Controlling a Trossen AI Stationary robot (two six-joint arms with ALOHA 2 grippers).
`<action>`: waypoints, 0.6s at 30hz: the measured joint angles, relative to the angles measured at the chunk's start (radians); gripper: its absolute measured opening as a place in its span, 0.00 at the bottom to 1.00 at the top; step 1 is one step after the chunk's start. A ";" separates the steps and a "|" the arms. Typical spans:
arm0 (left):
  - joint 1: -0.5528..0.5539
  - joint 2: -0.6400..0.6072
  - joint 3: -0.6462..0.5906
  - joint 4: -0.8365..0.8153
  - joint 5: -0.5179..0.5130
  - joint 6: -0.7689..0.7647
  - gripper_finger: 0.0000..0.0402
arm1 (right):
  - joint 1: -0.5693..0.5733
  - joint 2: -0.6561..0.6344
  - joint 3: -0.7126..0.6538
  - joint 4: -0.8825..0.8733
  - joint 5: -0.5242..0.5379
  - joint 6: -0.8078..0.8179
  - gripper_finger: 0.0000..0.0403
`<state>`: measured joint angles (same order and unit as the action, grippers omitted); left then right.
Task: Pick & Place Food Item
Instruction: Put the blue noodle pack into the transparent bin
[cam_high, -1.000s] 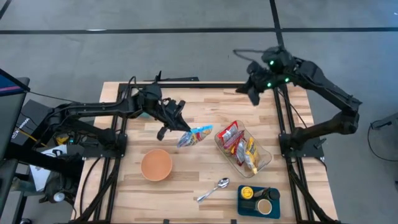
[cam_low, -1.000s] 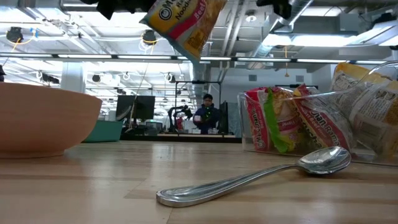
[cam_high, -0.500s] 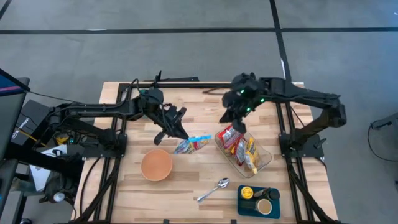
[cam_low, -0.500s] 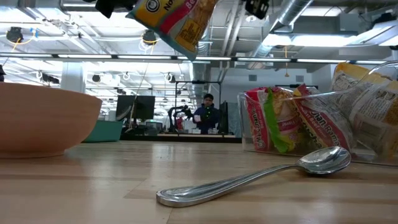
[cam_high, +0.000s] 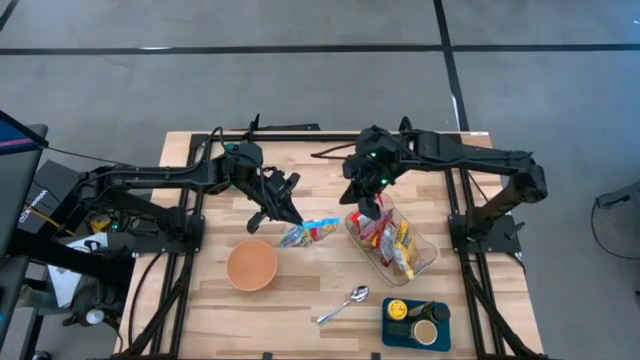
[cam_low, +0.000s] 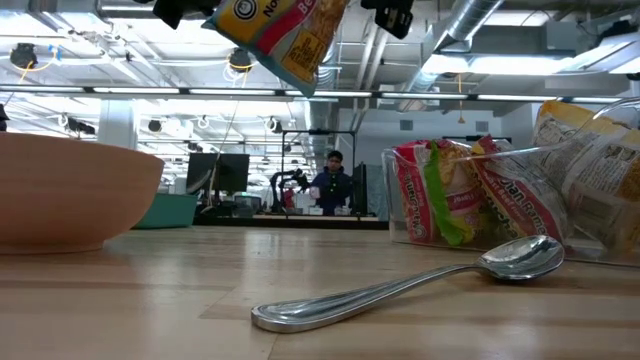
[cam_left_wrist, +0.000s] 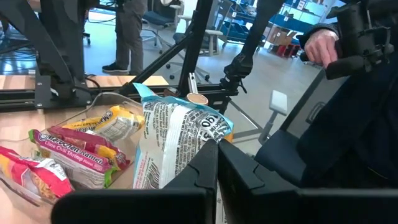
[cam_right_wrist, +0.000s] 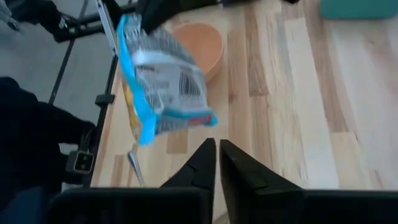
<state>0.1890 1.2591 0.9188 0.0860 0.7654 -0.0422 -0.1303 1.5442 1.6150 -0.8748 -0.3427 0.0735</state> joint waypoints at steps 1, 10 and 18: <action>0.000 0.000 0.000 0.000 0.000 0.000 0.00 | 0.000 -0.003 0.000 0.011 0.000 0.010 0.06; 0.000 0.000 0.000 0.000 -0.001 0.000 0.00 | 0.052 0.019 0.001 0.106 -0.054 0.012 0.34; 0.000 0.000 0.000 0.000 -0.001 0.000 0.00 | 0.062 0.032 0.000 0.110 -0.102 0.013 0.51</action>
<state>0.1890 1.2591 0.9188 0.0862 0.7643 -0.0422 -0.0681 1.5764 1.6146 -0.7647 -0.4447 0.0864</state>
